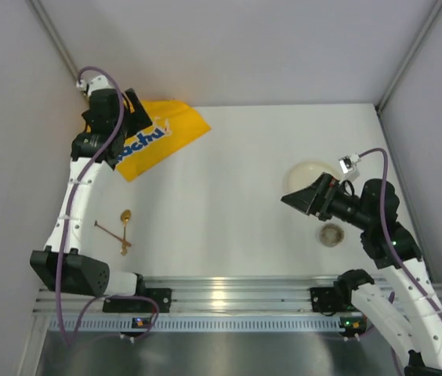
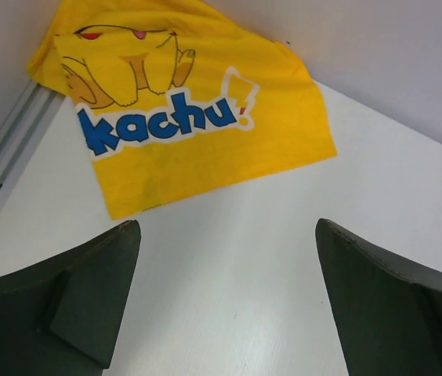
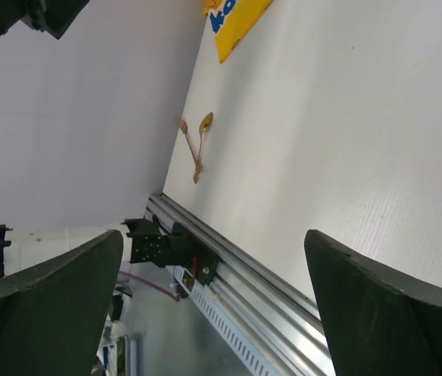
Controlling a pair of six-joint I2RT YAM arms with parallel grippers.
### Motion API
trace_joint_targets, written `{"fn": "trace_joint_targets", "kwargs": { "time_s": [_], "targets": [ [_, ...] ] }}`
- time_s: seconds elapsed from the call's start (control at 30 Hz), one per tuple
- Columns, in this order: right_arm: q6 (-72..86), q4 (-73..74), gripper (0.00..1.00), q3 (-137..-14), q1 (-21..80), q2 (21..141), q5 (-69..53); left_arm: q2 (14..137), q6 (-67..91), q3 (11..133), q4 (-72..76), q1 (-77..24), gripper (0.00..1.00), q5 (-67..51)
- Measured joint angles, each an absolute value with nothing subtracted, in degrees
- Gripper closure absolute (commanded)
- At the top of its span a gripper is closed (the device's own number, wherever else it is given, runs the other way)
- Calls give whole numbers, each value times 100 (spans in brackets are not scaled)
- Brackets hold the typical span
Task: Set the dinner table for one person
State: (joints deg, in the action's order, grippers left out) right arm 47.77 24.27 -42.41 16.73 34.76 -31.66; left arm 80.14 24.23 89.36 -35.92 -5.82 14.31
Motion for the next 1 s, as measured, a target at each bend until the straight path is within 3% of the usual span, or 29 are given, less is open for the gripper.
{"fn": "trace_joint_targets", "kwargs": {
  "time_s": [0.1, 0.27, 0.33, 0.57, 0.77, 1.0],
  "targets": [
    [4768, 2429, 0, -4241, 1673, 3380, -3131, 7583, 2766, 8788, -3367, -582, 1, 1959],
    [4737, 2429, 0, -4265, 1614, 3542, -3116, 5629, 4112, 6403, -1540, -213, 1, 2327],
    [4670, 2467, 0, -4357, 1592, 3789, -3109, 5601, 4272, 6195, -1474, 49, 1, 2167],
    [4504, 2497, 0, -4606, 1433, 4635, -3164, 9290, 4143, 9249, -2928, 134, 2, 2191],
    [4281, 2578, 0, -5006, 1203, 5210, -3188, 10840, 4180, 9454, -3962, 276, 2, 1675],
    [4005, 2644, 0, -5457, 947, 5981, -3326, 11448, 4635, 9439, -4056, 1066, 2, 834]
  ]
}}
